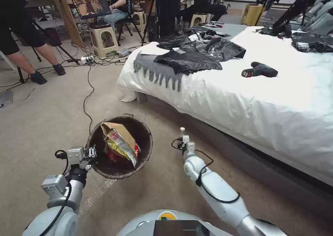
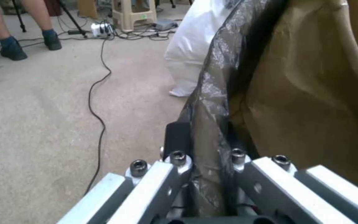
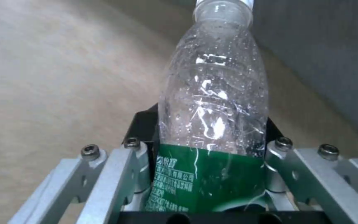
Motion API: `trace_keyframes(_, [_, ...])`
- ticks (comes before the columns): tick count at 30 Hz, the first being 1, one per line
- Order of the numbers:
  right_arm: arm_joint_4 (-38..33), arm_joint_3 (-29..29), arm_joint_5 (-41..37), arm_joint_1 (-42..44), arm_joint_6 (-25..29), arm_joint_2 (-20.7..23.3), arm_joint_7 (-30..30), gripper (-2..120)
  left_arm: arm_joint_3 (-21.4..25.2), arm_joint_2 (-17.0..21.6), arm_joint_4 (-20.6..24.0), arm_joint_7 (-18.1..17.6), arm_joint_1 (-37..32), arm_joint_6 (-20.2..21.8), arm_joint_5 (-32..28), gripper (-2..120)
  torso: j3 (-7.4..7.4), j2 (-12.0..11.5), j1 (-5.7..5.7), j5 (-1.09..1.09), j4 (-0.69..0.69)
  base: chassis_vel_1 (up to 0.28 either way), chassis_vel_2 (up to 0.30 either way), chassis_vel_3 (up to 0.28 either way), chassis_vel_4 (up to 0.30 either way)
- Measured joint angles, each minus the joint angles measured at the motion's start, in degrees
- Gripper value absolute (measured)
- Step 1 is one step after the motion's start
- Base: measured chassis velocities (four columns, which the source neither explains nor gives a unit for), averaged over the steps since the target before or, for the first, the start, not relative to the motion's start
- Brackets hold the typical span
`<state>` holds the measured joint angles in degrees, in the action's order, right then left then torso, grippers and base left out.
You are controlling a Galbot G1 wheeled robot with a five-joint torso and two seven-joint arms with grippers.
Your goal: Pick up the trash bin, then pick up the garbage from the floor and place it into the trash bin.
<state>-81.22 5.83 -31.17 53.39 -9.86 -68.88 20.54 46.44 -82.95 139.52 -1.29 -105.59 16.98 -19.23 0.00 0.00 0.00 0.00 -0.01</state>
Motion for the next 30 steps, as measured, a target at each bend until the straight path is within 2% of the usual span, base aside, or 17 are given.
trace_keyframes(5, [-6.4, 1.4, -0.7, 0.2, -0.7, 4.2, -3.9, 34, 0.1, 0.0, 0.1, 0.0, -0.1, 0.0, 0.0, 0, 0.00, 0.0, 0.00, 0.00, 0.02, 0.000, 0.000, 0.000, 0.000])
trace_keyframes(13, [-20.8, 2.3, -3.3, -0.3, -1.5, 14.7, -16.7, 34, 0.1, -0.1, 0.6, 0.0, -0.4, 0.2, 0.0, 0, 0.00, 0.0, 0.00, 0.01, 0.01, 0.000, 0.000, 0.000, 0.000])
trace_keyframes(17, [-25.8, 1.7, -4.6, -0.8, -1.7, 17.6, -20.3, 34, 0.1, -0.1, 0.8, 0.0, -0.5, 0.4, 0.0, 0, 0.00, 0.0, 0.00, 0.01, 0.02, 0.000, 0.000, 0.000, 0.000])
trace_keyframes(18, [-25.8, 1.7, -4.6, -0.8, -1.7, 17.6, -20.3, 34, 0.1, -0.1, 0.8, 0.0, -0.5, 0.4, 0.0, 0, 0.00, 0.0, 0.00, 0.01, 0.02, 0.000, 0.000, 0.000, 0.000])
trace_keyframes(21, [-31.5, 0.5, -6.6, -1.4, -2.1, 19.9, -23.7, 34, 0.0, -0.2, 1.0, 0.1, -0.6, 0.6, 0.3, 0, 0.00, 0.0, 0.00, 0.01, 0.01, 0.000, 0.000, 0.000, 0.000])
trace_keyframes(30, [-38.8, -0.2, -12.5, -5.9, -4.7, 21.8, -26.7, 34, -0.1, -0.3, 1.5, 0.3, -0.8, 1.7, 0.9, 0, 0.00, 0.0, 0.00, 0.00, 0.01, 0.000, 0.000, 0.000, 0.000])
